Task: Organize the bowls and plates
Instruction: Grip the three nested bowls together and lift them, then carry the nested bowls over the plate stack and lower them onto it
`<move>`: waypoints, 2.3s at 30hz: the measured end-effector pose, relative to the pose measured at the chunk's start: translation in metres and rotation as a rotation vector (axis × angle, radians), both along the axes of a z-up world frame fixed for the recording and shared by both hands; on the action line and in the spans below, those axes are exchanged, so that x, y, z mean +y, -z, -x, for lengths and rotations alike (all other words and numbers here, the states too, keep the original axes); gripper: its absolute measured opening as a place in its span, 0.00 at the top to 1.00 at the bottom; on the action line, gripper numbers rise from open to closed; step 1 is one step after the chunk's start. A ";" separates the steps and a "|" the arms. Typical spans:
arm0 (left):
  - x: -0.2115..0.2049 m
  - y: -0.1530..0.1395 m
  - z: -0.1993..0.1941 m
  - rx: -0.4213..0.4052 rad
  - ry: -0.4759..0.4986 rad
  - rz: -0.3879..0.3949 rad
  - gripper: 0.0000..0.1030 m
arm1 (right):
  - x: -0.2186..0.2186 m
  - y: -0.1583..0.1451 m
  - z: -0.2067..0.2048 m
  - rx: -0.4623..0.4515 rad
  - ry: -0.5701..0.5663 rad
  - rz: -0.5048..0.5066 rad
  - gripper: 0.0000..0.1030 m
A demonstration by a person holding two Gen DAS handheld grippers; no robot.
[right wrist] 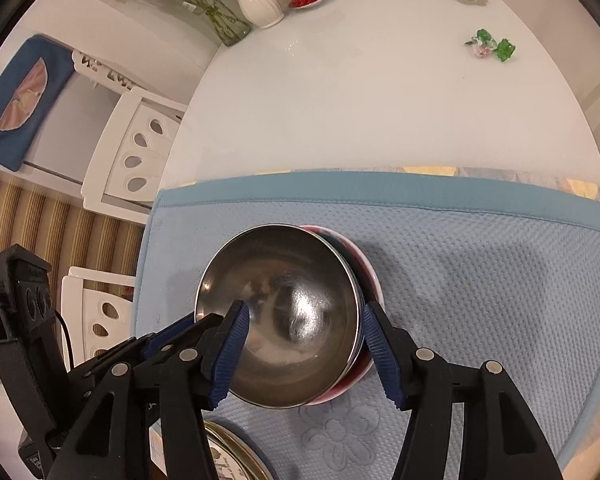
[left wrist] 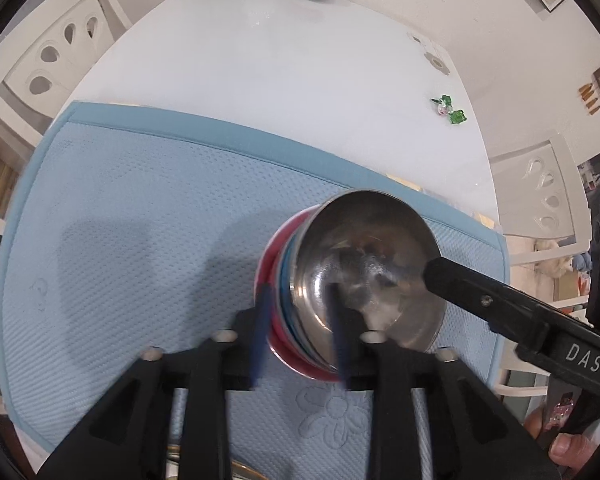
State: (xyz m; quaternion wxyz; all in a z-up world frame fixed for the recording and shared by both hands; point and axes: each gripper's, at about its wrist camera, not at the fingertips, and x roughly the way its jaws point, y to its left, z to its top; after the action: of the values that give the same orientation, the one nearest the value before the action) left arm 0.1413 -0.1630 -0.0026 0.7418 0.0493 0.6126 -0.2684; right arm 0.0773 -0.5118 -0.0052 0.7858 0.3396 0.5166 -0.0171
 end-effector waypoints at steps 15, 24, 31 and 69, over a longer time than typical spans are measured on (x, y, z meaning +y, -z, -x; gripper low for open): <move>-0.007 0.053 -0.015 0.086 -0.011 0.014 0.64 | -0.022 0.074 0.004 0.030 0.077 -0.224 0.33; -0.006 0.054 -0.014 0.064 0.022 0.064 0.69 | -0.011 0.093 -0.006 0.008 0.030 -0.216 0.53; -0.004 0.040 -0.004 0.035 0.040 0.047 0.70 | -0.007 0.084 -0.006 0.007 0.012 -0.186 0.53; 0.153 -0.036 0.065 -0.013 -0.012 0.118 0.70 | 0.147 -0.004 0.096 0.010 -0.013 -0.131 0.53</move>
State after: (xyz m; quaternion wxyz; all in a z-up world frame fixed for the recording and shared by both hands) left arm 0.0766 -0.0099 0.0332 0.7490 0.0035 0.5912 -0.2993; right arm -0.0186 -0.3648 -0.0011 0.7594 0.3869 0.5226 0.0203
